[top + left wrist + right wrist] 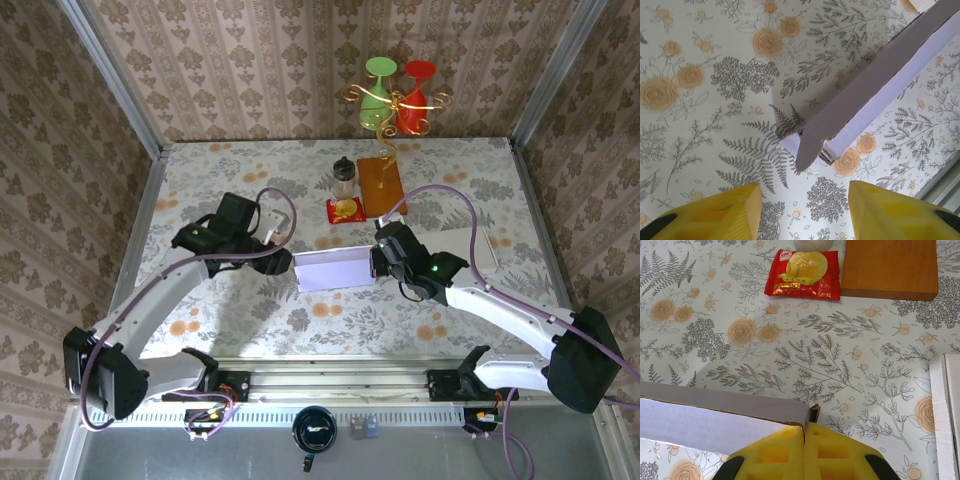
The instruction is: Fold the paper box
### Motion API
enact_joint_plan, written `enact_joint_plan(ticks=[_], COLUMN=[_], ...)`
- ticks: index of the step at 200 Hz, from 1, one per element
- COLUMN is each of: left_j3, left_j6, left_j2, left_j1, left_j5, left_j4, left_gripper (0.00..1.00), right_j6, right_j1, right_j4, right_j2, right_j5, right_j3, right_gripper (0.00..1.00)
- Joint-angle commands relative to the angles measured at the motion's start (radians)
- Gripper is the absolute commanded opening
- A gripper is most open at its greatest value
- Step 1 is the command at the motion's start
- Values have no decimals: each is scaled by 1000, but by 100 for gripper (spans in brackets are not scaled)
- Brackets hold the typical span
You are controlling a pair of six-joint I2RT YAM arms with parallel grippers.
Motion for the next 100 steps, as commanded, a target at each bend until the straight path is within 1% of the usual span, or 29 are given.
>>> enact_joint_plan(ticks=[1, 38, 64, 100], left_j3=[50, 84, 90, 101], left_j6=[66, 90, 87, 76], left_j2=[42, 81, 97, 133], left_j1=[-9, -18, -21, -30], left_j5=[9, -28, -26, -23], left_j4=[-65, -86, -69, -62], left_gripper=[49, 50, 50, 44], right_j6=[14, 12, 15, 16], right_j1=[10, 10, 9, 9], right_j4=[-87, -89, -89, -90], right_j2=[28, 34, 37, 33], right_j5=[-9, -15, -16, -17], right_j3=[14, 20, 21, 18], right_gripper=[0, 0, 0, 0])
